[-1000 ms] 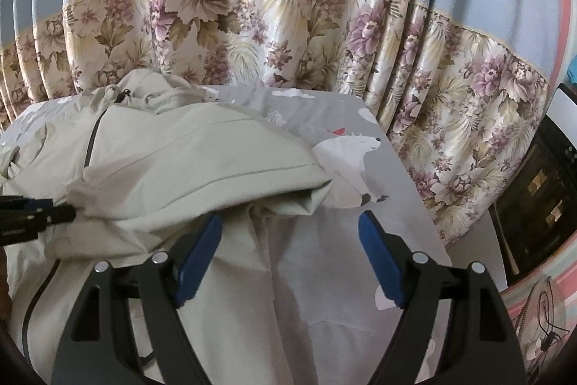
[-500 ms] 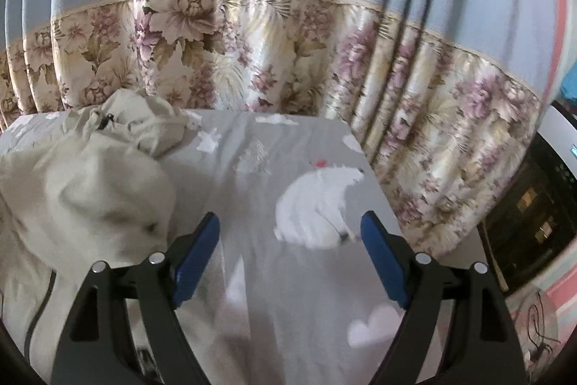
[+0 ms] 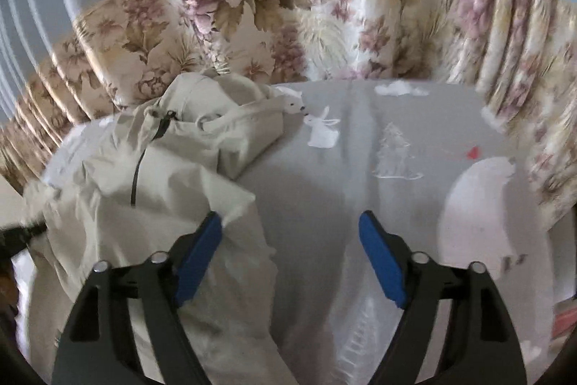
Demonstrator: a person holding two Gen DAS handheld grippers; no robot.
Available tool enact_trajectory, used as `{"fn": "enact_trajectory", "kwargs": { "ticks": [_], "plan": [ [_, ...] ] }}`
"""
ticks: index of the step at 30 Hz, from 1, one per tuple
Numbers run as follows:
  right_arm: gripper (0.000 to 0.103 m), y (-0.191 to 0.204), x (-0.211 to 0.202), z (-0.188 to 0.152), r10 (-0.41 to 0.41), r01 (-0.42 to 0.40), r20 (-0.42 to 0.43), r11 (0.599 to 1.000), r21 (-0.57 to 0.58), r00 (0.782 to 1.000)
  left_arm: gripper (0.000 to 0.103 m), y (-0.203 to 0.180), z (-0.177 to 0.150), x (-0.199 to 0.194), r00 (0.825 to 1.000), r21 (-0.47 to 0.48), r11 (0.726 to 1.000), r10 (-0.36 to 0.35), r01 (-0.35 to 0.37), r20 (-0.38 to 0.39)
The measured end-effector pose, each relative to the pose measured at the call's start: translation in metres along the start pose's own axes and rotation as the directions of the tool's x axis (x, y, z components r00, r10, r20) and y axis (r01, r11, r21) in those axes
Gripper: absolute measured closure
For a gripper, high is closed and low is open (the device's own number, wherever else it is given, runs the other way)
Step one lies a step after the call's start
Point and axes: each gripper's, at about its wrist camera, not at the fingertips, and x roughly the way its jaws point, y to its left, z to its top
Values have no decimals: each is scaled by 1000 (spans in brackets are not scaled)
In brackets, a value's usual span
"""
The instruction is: Fold large clothes
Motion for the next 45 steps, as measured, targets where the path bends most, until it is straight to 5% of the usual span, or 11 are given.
{"fn": "enact_trajectory", "kwargs": {
  "ticks": [2, 4, 10, 13, 15, 19, 21, 24, 34, 42, 45],
  "plan": [
    [57, 0, 19, 3, 120, -117, -101, 992, 37, 988, 94, -3, 0, -1, 1000, 3, 1000, -10, 10, 3],
    [75, 18, 30, 3, 113, -123, -155, 991, -57, 981, 94, -4, 1, -3, 1000, 2, 1000, -15, 15, 6],
    [97, 24, 10, 21, -68, 66, -10, 988, -137, 998, 87, -25, 14, -12, 992, -12, 992, -124, 125, 34],
    [103, 24, 1, 37, -256, 275, 118, 942, -194, 959, 79, -55, 28, -9, 987, 29, 988, -156, 154, 41],
    [103, 11, 2, 52, -399, 429, 176, 884, -188, 900, 71, -75, 36, -1, 982, 49, 982, -183, 180, 42],
    [95, -21, 0, 61, -321, 331, 93, 936, -123, 943, 64, -101, 36, 18, 990, 76, 988, -137, 136, 16],
    [23, -25, -11, 54, -198, 202, 44, 974, -102, 979, 60, -101, 32, 20, 990, 71, 988, -141, 140, 14],
    [24, -25, -18, 33, -43, 41, -17, 995, -96, 999, 60, -94, 28, 23, 988, 47, 987, -155, 155, 3],
    [24, -78, -10, 15, 23, -14, -45, 981, 192, 999, 58, -86, 20, 27, 989, 27, 989, -148, 148, -15],
    [45, -61, -9, 3, -226, 208, -65, 956, -209, 972, 58, -86, 23, 23, 990, 31, 989, -144, 144, -7],
    [47, -52, -7, -4, -111, 91, -65, 963, -254, 992, 58, -87, 23, 24, 988, 28, 988, -152, 152, -5]
  ]
}}
